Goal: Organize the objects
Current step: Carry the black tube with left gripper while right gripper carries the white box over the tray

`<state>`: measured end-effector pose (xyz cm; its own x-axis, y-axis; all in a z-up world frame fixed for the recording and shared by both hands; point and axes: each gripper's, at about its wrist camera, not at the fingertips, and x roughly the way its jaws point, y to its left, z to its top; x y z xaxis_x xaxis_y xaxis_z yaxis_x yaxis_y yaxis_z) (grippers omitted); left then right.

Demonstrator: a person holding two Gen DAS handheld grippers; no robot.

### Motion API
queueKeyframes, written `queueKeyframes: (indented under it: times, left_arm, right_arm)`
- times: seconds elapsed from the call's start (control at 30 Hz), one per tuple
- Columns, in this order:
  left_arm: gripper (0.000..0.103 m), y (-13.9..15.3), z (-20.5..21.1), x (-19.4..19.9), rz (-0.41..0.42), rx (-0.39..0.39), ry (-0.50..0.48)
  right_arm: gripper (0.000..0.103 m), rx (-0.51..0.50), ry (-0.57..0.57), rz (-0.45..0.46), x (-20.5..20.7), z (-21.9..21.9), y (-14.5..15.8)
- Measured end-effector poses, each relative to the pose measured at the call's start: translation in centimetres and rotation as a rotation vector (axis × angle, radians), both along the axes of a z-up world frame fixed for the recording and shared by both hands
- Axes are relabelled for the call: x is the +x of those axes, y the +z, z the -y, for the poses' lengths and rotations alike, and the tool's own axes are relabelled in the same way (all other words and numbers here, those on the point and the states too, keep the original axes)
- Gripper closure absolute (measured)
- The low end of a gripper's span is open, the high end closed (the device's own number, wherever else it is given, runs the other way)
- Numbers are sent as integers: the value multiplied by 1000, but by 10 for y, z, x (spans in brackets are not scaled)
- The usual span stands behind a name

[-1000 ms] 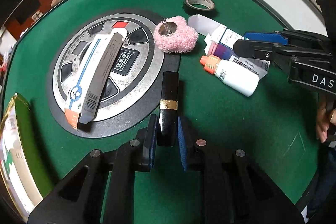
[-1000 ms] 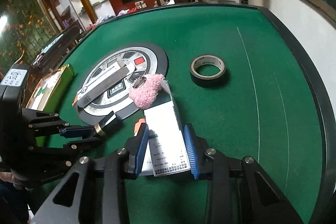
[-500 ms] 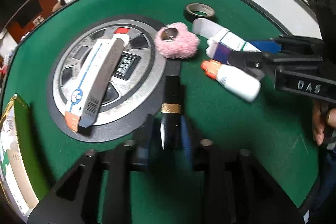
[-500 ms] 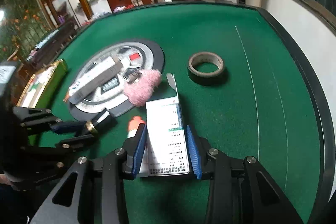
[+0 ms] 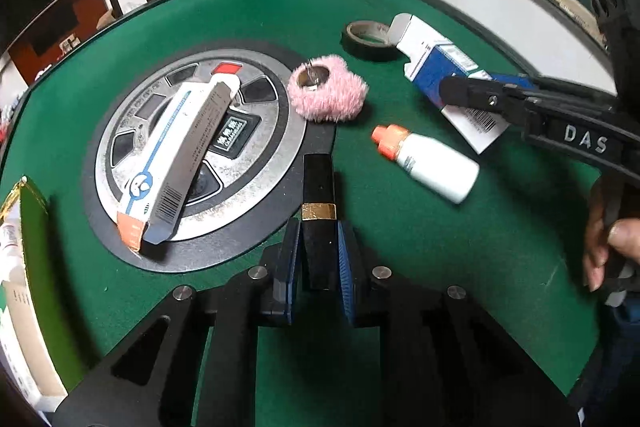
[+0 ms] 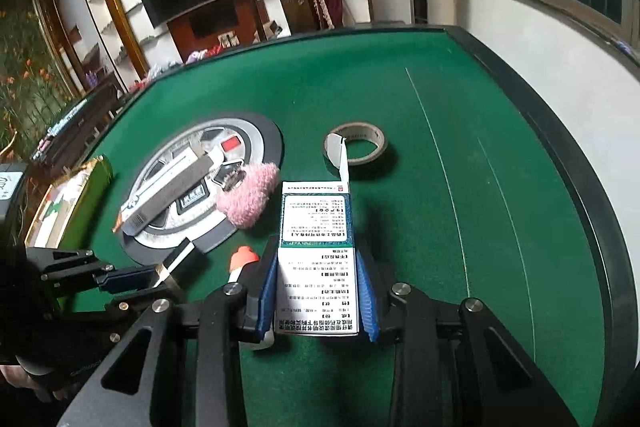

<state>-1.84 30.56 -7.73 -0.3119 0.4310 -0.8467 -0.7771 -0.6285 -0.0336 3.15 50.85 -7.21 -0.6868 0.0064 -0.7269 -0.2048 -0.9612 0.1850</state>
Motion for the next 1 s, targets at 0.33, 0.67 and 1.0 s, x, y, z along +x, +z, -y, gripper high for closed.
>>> queueKeyframes:
  times: [0.33, 0.67, 1.0]
  left_arm:
    - [86, 36, 20, 23, -115, 71, 8]
    - [86, 48, 45, 20, -156, 95, 30]
    - [86, 61, 73, 19, -166, 145, 60]
  right_arm:
    - [68, -41, 28, -60, 4, 15, 10]
    - [68, -94, 80, -115, 17, 52, 20]
    - [69, -141, 145, -117, 14, 100, 16]
